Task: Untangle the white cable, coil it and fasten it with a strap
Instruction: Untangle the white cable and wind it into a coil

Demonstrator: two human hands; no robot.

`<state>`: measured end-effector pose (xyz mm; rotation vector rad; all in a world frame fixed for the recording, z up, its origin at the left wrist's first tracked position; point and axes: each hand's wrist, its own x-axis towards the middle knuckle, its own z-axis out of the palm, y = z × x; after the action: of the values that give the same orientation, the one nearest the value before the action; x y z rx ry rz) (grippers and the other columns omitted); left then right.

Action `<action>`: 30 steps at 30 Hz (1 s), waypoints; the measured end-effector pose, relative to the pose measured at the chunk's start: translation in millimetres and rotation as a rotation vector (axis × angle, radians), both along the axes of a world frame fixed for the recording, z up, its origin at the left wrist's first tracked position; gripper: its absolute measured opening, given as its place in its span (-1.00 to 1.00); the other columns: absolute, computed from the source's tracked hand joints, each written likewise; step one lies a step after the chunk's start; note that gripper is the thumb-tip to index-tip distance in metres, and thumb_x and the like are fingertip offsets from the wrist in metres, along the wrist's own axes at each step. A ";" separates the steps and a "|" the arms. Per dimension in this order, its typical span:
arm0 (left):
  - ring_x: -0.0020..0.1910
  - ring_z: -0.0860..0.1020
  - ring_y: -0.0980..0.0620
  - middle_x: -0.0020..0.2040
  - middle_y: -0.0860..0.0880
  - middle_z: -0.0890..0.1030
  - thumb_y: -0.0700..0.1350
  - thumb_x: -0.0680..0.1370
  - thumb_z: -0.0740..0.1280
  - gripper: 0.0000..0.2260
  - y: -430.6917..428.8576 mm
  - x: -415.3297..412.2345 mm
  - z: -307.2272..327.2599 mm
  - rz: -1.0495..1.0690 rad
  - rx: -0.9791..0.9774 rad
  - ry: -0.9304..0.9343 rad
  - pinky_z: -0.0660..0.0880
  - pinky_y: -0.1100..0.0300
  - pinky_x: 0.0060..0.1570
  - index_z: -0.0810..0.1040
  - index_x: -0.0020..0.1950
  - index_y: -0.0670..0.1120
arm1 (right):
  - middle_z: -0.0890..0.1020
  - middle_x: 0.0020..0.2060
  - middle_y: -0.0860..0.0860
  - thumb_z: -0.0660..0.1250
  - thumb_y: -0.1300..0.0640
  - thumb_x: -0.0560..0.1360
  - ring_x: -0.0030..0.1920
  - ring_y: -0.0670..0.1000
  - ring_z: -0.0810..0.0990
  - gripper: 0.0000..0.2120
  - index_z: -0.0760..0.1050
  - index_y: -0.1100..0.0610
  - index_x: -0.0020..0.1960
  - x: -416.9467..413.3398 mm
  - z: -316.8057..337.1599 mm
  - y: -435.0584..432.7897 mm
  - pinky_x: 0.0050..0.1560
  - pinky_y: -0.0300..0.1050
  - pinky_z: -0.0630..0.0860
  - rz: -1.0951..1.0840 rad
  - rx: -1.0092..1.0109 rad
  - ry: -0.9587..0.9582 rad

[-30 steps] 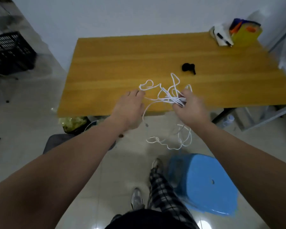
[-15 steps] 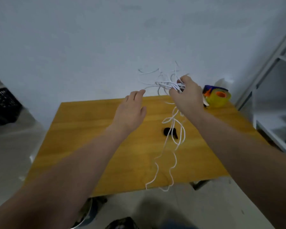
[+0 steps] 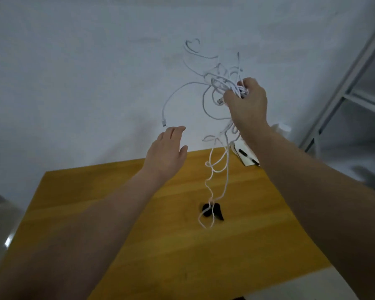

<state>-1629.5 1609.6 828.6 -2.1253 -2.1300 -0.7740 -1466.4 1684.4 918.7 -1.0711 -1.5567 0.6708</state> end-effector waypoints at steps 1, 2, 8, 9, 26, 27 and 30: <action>0.29 0.39 -0.14 0.39 -0.13 0.36 -0.09 0.61 0.19 -0.56 4.7 1.5 -7.0 -0.001 -0.009 0.001 0.40 -0.01 0.21 0.23 0.47 -0.14 | 0.29 -0.45 -0.09 0.28 0.21 0.41 -0.46 -0.11 0.20 -0.71 0.19 0.02 -0.34 0.7 -10.5 7.7 -0.46 -0.28 0.15 0.011 -0.016 -0.023; 0.28 0.40 -0.15 0.38 -0.13 0.37 -0.09 0.61 0.19 -0.57 9.1 2.7 -15.2 0.003 -0.018 0.002 0.40 -0.01 0.19 0.24 0.47 -0.14 | 0.30 -0.45 -0.09 0.29 0.20 0.41 -0.46 -0.10 0.21 -0.73 0.21 0.03 -0.33 1.9 -24.0 15.0 -0.44 -0.26 0.16 0.026 -0.036 -0.051; 0.25 0.41 -0.16 0.33 -0.14 0.40 -0.11 0.60 0.20 -0.59 33.2 18.0 -86.2 0.128 -0.146 -0.079 0.34 0.03 0.20 0.28 0.43 -0.15 | 0.32 -0.43 -0.06 0.29 0.21 0.43 -0.45 -0.08 0.25 -0.72 0.22 0.00 -0.32 25.2 -127.0 56.2 -0.43 -0.22 0.19 0.135 -0.235 -0.185; 0.25 0.41 -0.17 0.33 -0.14 0.40 -0.11 0.59 0.21 -0.59 38.5 24.1 -102.2 0.151 -0.171 -0.093 0.34 0.01 0.21 0.29 0.43 -0.15 | 0.34 -0.43 -0.06 0.30 0.20 0.43 -0.45 -0.08 0.28 -0.71 0.23 -0.01 -0.32 32.1 -146.6 64.6 -0.42 -0.21 0.21 0.155 -0.251 -0.208; -0.08 0.52 -0.21 -0.02 -0.19 0.50 -0.11 0.47 0.20 -0.78 37.5 101.4 -301.3 0.292 -0.014 -0.014 0.47 0.01 -0.10 0.48 0.02 -0.21 | 0.49 -0.06 -0.14 0.30 0.22 0.51 -0.11 -0.26 0.51 -0.72 0.33 0.11 0.19 116.5 -364.1 95.5 -0.17 -0.47 0.44 0.483 -0.284 -0.111; -0.08 0.52 -0.21 -0.02 -0.19 0.51 -0.13 0.48 0.23 -0.80 35.1 104.7 -303.7 0.288 0.016 0.006 0.47 0.01 -0.10 0.49 0.02 -0.21 | 0.48 -0.02 -0.11 0.30 0.23 0.51 -0.09 -0.24 0.51 -0.67 0.29 0.10 0.22 120.0 -366.3 90.9 -0.16 -0.44 0.45 0.503 -0.291 -0.072; -0.06 0.52 -0.23 -0.01 -0.19 0.52 -0.17 0.48 0.30 -0.85 22.6 117.1 -302.6 0.294 0.068 0.040 0.40 0.04 -0.07 0.52 0.01 -0.20 | 0.43 0.00 -0.01 0.23 0.27 0.43 -0.12 -0.11 0.50 -0.55 0.21 0.11 0.28 129.0 -359.6 77.0 -0.13 -0.20 0.50 0.586 -0.384 0.112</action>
<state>-1512.4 1632.2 526.0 -1.7236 -2.2859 -0.7529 -1337.4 1761.4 559.1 -0.8195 -1.6895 1.4495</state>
